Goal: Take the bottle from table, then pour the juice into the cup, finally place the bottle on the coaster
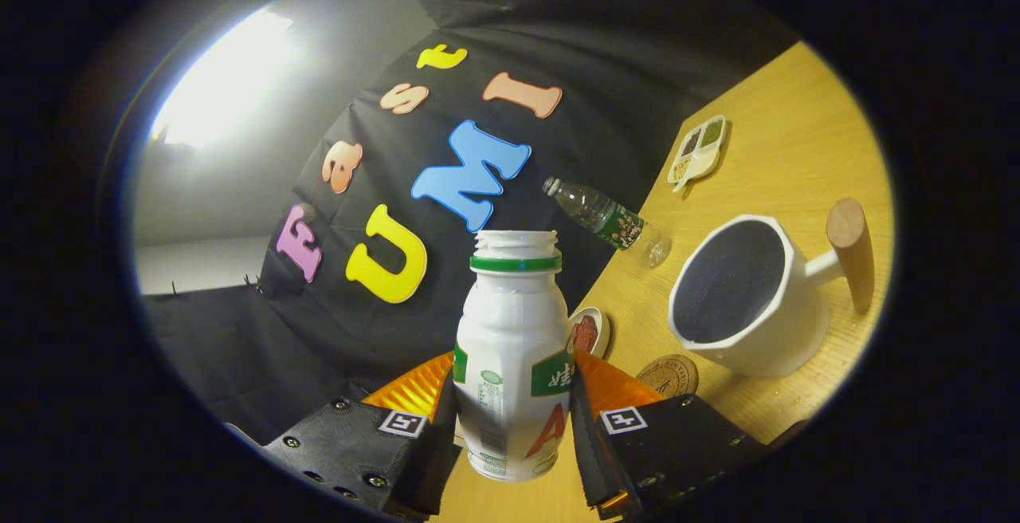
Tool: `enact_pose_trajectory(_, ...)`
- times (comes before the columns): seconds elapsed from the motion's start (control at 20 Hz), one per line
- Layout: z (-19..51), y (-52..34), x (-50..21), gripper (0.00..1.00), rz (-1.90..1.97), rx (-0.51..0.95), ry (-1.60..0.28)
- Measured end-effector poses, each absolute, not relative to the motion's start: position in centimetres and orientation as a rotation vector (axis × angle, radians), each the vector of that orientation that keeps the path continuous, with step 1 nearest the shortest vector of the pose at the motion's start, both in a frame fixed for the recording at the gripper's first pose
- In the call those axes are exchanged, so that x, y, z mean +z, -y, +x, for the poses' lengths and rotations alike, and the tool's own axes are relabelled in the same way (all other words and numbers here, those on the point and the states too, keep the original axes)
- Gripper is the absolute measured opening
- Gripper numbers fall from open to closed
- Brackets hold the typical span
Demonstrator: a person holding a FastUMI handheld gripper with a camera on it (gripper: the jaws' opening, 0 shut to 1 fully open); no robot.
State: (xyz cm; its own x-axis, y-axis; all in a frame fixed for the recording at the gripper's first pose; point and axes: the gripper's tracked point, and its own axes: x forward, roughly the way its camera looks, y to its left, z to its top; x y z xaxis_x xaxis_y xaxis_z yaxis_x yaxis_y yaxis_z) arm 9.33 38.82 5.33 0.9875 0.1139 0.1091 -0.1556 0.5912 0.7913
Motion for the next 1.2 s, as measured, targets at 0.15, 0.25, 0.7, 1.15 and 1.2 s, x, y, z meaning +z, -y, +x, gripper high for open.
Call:
enact_pose_trajectory(0.15,10.3,-38.8,5.2,0.64,0.72,0.118,0.018)
enact_pose_trajectory(0.25,9.9,-39.4,5.2,0.64,0.638,0.115,0.019)
enact_pose_trajectory(0.7,10.7,-40.4,5.2,0.64,0.154,0.066,-0.036)
enact_pose_trajectory(1.15,12.1,-41.5,4.4,0.64,-0.047,0.072,-0.025)
enact_pose_trajectory(1.2,12.5,-41.3,4.2,0.64,-0.058,0.066,-0.022)
